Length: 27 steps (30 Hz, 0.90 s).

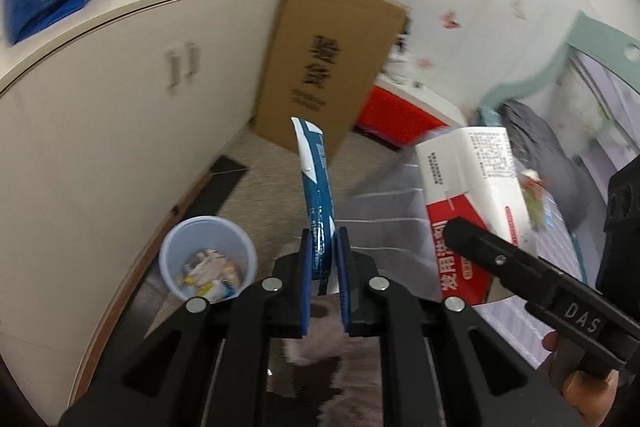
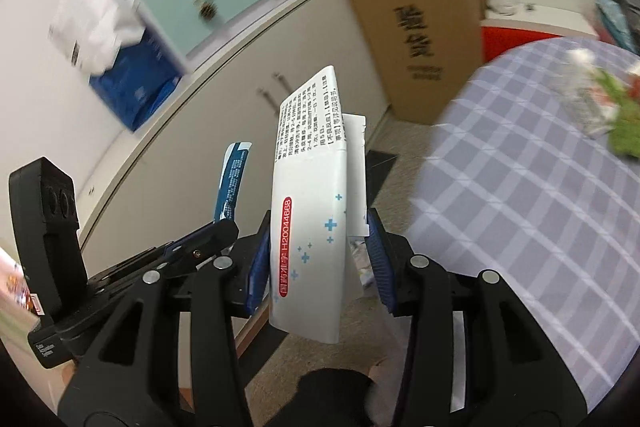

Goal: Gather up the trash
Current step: 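Carry both items to the wastebasket and open the right tool to drop the box, then open the left tool to drop the blue tube into the wastebasket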

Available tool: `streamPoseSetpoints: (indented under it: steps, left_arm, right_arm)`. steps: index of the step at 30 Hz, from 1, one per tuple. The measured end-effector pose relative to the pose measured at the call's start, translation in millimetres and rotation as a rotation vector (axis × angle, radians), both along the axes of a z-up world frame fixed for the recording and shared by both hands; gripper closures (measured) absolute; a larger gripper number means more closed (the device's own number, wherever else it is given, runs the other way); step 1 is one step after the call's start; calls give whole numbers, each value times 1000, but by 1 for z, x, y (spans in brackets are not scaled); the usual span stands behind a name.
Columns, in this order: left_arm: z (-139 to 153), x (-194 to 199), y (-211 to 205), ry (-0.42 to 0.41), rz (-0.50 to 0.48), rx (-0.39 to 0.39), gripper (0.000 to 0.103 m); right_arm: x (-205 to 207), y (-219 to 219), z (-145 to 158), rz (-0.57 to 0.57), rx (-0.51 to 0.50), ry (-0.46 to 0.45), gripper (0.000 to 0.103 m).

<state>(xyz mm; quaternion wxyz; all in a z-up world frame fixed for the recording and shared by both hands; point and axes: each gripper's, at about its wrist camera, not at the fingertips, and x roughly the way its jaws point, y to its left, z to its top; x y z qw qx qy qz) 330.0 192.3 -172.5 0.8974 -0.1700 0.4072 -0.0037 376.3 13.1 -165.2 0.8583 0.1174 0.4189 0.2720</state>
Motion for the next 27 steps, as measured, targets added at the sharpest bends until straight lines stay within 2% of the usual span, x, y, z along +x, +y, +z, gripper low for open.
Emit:
streamPoseSetpoints:
  steps: [8, 9, 11, 12, 13, 15, 27]
  left_arm:
    - [-31, 5, 91, 73, 160, 24, 92]
    - [-36, 8, 102, 84, 180, 30, 92]
    - [-43, 11, 118, 102, 206, 38, 92]
    - [-49, 13, 127, 118, 222, 43, 92]
    - [-53, 16, 133, 131, 232, 45, 92]
    - [-60, 18, 139, 147, 242, 49, 92]
    - [-83, 37, 125, 196, 209, 42, 92]
  right_arm:
    - [36, 100, -30, 90, -50, 22, 59]
    - [41, 109, -35, 97, -55, 25, 56]
    - [55, 129, -44, 104, -65, 25, 43]
    - [61, 137, -49, 101, -84, 13, 25]
    - [66, 144, -54, 87, -116, -7, 21]
    - [72, 151, -64, 80, -160, -3, 21]
    - [61, 135, -80, 38, -169, 44, 17]
